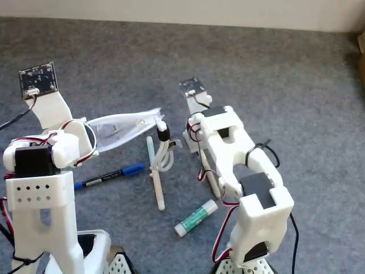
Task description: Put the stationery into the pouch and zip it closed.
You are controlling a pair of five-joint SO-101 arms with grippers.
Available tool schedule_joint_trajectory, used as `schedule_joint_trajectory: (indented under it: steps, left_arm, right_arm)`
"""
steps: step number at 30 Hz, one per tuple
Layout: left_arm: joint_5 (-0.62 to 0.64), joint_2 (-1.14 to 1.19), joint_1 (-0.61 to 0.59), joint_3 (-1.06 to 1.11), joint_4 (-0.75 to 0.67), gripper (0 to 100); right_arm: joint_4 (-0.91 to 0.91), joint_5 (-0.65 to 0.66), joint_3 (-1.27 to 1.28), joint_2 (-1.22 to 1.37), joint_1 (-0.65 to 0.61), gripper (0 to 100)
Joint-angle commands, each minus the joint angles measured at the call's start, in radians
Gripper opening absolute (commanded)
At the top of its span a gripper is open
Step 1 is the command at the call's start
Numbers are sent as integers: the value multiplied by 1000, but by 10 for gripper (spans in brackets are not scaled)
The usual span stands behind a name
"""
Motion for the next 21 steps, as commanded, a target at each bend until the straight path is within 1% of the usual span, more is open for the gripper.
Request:
schedule_joint_trajectory:
  steps: [1, 4, 9, 13, 16, 21]
  left_arm:
    - [5, 19, -16, 8, -25, 6]
    - [5, 19, -16, 7, -25, 6]
    - [6, 19, -10, 1, -25, 6]
    - [9, 19, -10, 8, -46, 6]
    - [9, 22, -12, 8, -51, 6]
    - [8, 19, -10, 8, -52, 6]
  right_arm:
    - [1, 8, -27, -4, -4, 5]
    - [41, 8, -27, -36, -4, 5]
    - [139, 6, -22, -214, -4, 5]
    - [136, 6, 19, -314, -5, 5]
    - [136, 6, 62, -341, -7, 5]
    - [140, 6, 65, -389, -7, 5]
